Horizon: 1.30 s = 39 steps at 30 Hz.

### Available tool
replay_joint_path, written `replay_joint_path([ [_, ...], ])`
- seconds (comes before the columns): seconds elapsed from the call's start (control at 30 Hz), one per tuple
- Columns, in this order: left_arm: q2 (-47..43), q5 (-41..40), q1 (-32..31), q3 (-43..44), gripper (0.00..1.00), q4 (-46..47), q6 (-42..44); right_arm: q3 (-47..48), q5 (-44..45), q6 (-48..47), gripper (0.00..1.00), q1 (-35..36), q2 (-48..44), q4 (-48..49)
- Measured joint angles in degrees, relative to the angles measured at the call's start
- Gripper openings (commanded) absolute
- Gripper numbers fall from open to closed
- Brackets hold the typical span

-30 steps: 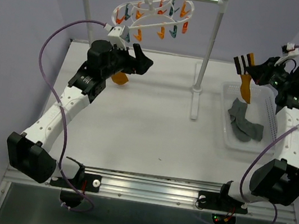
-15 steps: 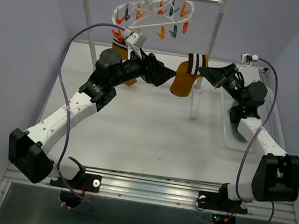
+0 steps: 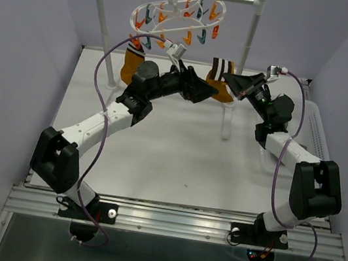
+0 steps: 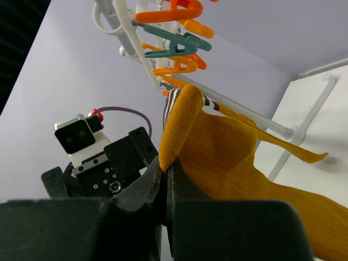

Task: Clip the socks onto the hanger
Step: Pick up the sock from the bin.

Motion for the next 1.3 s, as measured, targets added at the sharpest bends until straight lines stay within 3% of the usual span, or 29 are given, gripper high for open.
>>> replay_joint_path([
  [0.37, 3.3, -0.9, -0.3, 0.3, 0.99, 2.8, -1.4, 0.1, 1.3, 3.2, 0.01, 1.3, 1.5, 2.9],
  [1.07, 2.8, -10.7, -1.9, -0.1, 0.66, 6.2, -1.4, -0.3, 3.0, 3.7, 0.01, 5.7, 1.6, 5.2],
  [1.17, 1.6, -13.6, -2.0, -1.6, 0.51, 6.3, -1.3, -0.5, 3.3, 3.4, 0.01, 5.9, 1.6, 5.1],
  [1.27, 0.9, -15.1, -2.0, -2.1, 0.29, 6.4, -1.1, -0.5, 3.4, 3.1, 0.01, 6.0, 1.6, 5.1],
  [1.3, 0.7, -15.3, -2.0, -2.1, 0.15, 6.5, -1.0, -0.5, 3.4, 3.1, 0.01, 6.0, 1.6, 5.1],
])
